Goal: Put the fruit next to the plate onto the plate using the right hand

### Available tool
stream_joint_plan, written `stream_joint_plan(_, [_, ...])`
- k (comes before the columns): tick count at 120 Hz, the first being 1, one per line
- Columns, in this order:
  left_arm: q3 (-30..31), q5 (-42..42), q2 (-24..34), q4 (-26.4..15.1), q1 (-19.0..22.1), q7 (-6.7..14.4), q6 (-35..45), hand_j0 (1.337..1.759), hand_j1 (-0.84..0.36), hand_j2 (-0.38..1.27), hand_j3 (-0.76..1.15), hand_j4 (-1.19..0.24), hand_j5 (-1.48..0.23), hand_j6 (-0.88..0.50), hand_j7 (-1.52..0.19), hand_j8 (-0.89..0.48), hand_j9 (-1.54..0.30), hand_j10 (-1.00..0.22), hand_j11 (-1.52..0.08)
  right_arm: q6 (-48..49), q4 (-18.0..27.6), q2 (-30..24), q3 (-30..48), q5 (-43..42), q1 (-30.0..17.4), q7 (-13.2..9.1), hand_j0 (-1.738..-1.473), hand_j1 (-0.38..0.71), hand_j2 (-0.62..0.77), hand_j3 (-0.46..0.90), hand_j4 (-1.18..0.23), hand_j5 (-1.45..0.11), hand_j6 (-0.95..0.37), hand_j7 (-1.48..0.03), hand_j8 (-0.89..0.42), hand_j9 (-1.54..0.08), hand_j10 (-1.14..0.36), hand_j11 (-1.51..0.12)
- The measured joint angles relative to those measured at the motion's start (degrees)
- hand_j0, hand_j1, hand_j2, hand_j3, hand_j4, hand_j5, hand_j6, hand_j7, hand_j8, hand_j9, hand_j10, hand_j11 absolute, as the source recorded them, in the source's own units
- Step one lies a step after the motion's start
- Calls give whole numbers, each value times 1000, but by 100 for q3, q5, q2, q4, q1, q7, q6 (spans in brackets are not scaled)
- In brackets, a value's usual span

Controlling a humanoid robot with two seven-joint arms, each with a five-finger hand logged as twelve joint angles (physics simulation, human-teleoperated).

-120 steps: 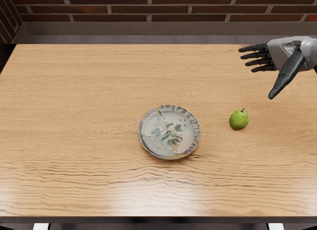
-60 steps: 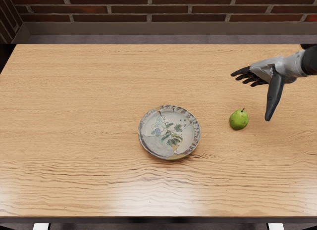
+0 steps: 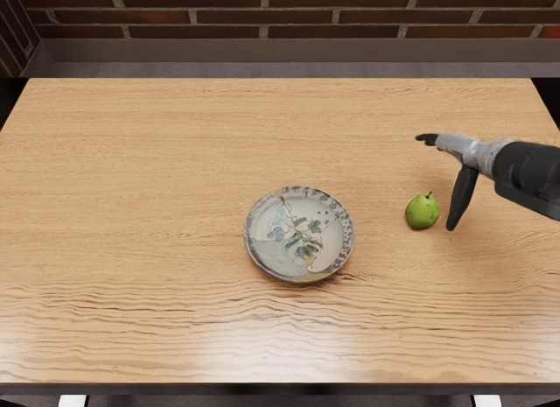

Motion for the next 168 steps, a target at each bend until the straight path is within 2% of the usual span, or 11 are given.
stream_joint_plan(15, [0,0,0,0,0,0,0,1658,349,0,0,0,0,0,0,0,0,0,0,-262,4,70,1,-113,-234,20,-1658,-300,-7,0,-47,-56,-49,-55,-48,-56,-46,-55])
stream_joint_plan(34, [-1,0,0,0,0,0,-1,1658,349,0,0,0,0,0,0,0,0,0,0,-353,9,134,3,-151,-424,47,-1658,-204,-22,0,-127,-160,-130,-159,-128,-160,-127,-160])
stream_joint_plan(80, [1,0,0,0,0,0,-1,1658,349,0,0,0,0,0,0,0,0,0,0,-376,119,192,146,-121,-508,63,-1658,-60,-45,0,-247,-316,-249,-315,-248,-316,-246,-316])
stream_joint_plan(119, [0,0,0,0,0,0,0,1658,349,0,0,0,0,0,0,0,0,0,0,-794,119,224,170,-117,-812,408,-1658,-10,-54,0,-289,-371,-291,-370,-290,-371,-288,-371])
stream_joint_plan(148, [-2,0,0,0,0,0,-1,1658,349,0,0,0,0,0,0,0,0,0,0,-1022,119,179,168,-119,-1016,544,-1658,29,-60,0,-321,-413,-322,-412,-321,-412,-320,-412])
stream_joint_plan(168, [-1,0,0,0,0,0,-2,1658,349,0,0,0,0,0,0,0,0,0,0,-1048,124,151,175,-120,-1075,609,-1658,105,-72,0,-384,-495,-385,-495,-385,-495,-384,-495])
